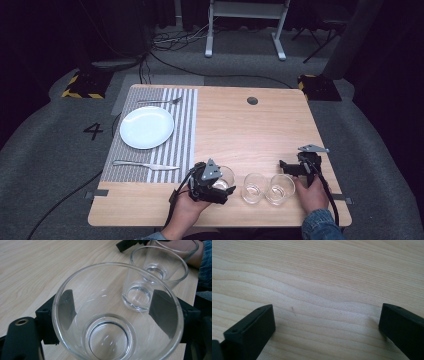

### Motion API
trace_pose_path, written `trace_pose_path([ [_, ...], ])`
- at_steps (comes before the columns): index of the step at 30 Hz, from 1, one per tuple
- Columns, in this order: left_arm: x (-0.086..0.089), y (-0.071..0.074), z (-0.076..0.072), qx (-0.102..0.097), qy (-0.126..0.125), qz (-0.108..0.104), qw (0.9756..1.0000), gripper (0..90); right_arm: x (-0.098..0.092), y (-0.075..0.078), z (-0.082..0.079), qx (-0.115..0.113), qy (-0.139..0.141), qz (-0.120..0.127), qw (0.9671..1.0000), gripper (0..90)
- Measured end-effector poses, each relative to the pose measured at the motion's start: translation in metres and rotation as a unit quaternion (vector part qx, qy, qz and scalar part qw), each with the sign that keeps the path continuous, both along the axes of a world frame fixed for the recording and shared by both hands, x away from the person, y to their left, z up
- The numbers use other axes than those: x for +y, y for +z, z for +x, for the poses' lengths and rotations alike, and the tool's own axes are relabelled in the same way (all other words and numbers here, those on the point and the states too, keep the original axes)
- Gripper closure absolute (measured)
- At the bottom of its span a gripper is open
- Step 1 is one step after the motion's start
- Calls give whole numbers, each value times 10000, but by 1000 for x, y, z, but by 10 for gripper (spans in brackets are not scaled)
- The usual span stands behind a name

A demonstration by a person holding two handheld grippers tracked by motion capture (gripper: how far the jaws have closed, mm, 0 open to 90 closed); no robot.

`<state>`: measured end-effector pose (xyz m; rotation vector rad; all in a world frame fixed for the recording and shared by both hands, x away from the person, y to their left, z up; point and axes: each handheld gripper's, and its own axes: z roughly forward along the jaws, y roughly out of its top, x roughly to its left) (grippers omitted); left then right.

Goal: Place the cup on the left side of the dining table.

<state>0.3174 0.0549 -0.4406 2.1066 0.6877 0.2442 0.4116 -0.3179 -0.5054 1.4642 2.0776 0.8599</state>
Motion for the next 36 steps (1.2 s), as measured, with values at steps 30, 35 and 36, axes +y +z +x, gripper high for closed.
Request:
trace_pose_path([
  [30,67,51,29,-269,653,-129,9974,185,0,0,0,-2,1,0,10000,8],
  [35,78,52,38,-224,970,-187,9949,185,0,0,0,-2,2,0,10000,8],
  [36,80,52,40,-203,1035,-171,9943,185,0,0,0,-1,0,1,10000,8],
])
